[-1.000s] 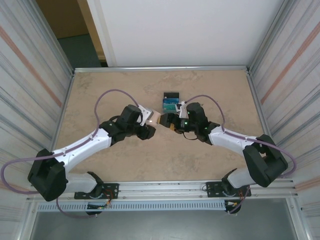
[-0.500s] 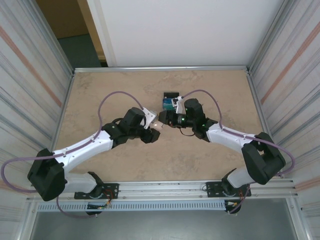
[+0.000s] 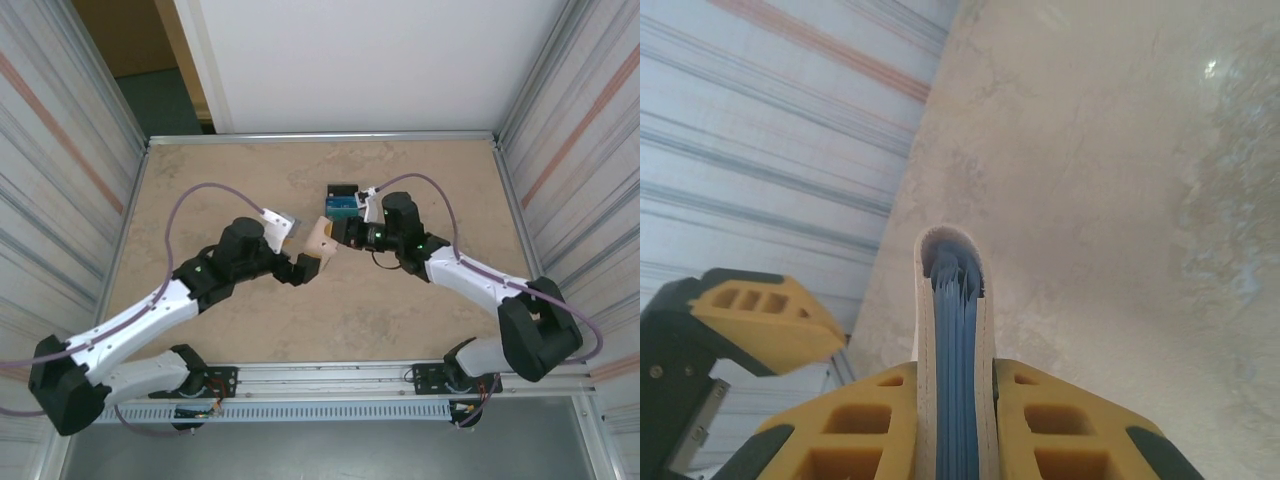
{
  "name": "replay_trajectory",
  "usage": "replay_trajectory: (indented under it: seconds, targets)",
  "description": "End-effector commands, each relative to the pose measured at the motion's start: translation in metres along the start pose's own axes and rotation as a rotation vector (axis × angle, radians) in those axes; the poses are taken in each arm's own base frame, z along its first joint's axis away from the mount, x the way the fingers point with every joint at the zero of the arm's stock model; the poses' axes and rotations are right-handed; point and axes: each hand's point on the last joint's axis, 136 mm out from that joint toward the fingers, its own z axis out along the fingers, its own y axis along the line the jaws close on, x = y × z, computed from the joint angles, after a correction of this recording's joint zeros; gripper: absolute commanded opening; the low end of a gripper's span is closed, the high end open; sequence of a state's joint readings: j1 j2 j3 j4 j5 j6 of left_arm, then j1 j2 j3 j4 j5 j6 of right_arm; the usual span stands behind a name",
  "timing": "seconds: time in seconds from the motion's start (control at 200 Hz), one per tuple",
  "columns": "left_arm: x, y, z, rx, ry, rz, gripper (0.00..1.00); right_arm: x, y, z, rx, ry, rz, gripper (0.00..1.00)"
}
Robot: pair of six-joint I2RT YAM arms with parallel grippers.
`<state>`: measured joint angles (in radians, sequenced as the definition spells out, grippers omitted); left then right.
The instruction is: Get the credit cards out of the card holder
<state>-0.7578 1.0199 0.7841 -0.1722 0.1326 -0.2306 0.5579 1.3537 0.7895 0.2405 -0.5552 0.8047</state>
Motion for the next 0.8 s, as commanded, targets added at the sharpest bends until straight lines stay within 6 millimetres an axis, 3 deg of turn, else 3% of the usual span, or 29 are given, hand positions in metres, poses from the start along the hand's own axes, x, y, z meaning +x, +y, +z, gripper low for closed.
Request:
replay_trajectory:
  seconds: [0.0,0.215,0.286,0.376,0.536,0.797]
  targets:
    - [-0.015,0.002,-0.015,0.017,-0.114,-0.072,0.99,-0.008,0.038,-0.021,-0.082,0.018,-0.169,0.0]
    - [-0.024,-0.007,-0.035,0.089,-0.204,-0.045,0.98,0.007,0.07,-0.045,-0.208,0.122,-0.343,0.0]
    - [-0.023,-0.018,-0.037,0.15,-0.193,0.0,0.95,0.013,0.082,-0.052,-0.264,0.149,-0.399,0.0]
    - [-0.02,-0.039,-0.038,0.271,-0.171,0.061,0.81,0.017,0.095,-0.06,-0.321,0.159,-0.459,0.0]
    - [-0.013,-0.07,-0.039,0.482,-0.096,0.127,0.77,0.022,0.111,-0.069,-0.403,0.183,-0.524,0.0]
    - [-0.009,-0.075,-0.034,0.537,-0.08,0.133,0.72,0.026,0.121,-0.072,-0.454,0.226,-0.549,0.0]
